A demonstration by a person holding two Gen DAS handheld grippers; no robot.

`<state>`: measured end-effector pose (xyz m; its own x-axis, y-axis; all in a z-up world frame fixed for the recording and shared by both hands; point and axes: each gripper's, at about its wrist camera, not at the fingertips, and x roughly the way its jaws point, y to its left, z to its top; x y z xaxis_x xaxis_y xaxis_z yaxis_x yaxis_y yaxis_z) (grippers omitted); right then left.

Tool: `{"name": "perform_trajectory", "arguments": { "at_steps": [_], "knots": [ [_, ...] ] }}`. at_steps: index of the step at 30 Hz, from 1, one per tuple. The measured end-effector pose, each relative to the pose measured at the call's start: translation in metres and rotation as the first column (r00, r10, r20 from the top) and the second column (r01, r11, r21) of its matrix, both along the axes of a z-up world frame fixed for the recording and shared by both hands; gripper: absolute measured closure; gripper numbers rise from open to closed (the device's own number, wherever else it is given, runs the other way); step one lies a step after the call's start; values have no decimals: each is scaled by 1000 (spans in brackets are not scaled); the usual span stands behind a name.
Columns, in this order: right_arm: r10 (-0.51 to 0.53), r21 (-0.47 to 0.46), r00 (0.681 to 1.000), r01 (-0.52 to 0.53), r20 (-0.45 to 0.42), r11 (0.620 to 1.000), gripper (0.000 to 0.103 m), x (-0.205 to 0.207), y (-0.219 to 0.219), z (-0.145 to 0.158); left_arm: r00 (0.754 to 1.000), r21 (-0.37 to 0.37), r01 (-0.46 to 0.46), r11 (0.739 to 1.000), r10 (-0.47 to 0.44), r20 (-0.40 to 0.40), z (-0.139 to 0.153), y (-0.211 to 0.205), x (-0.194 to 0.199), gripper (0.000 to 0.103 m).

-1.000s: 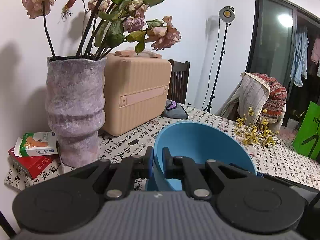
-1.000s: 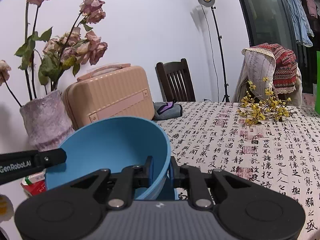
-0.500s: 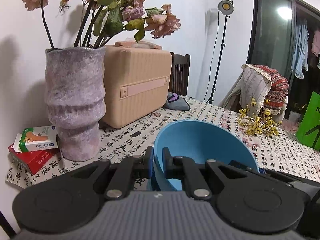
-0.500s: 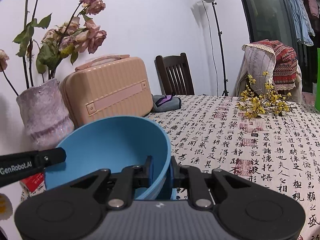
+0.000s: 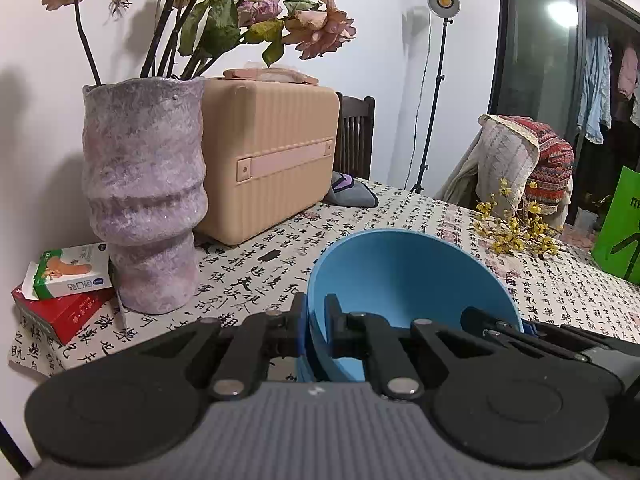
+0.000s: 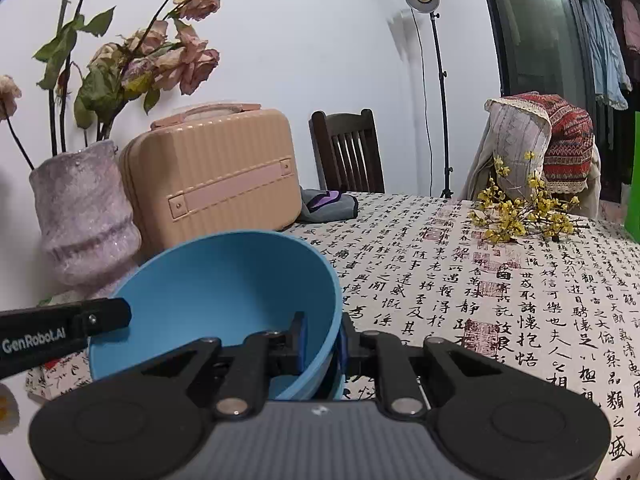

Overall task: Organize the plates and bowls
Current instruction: 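Lower the blue bowl onto the stacked blue bowls with both grippers, then open both grippers to release the blue bowl on the stack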

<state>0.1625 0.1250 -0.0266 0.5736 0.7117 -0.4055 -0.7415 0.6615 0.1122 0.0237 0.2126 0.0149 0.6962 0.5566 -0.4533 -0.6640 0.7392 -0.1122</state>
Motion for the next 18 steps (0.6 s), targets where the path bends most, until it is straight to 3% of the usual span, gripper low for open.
{"name": "perform_trajectory", "arguments": {
  "at_steps": [18],
  "knots": [
    [-5,-58,993,12,116,998,86,-10,7,-9,1000,-31,5,1000,-6,-13,-10,5,1,94]
  ]
}}
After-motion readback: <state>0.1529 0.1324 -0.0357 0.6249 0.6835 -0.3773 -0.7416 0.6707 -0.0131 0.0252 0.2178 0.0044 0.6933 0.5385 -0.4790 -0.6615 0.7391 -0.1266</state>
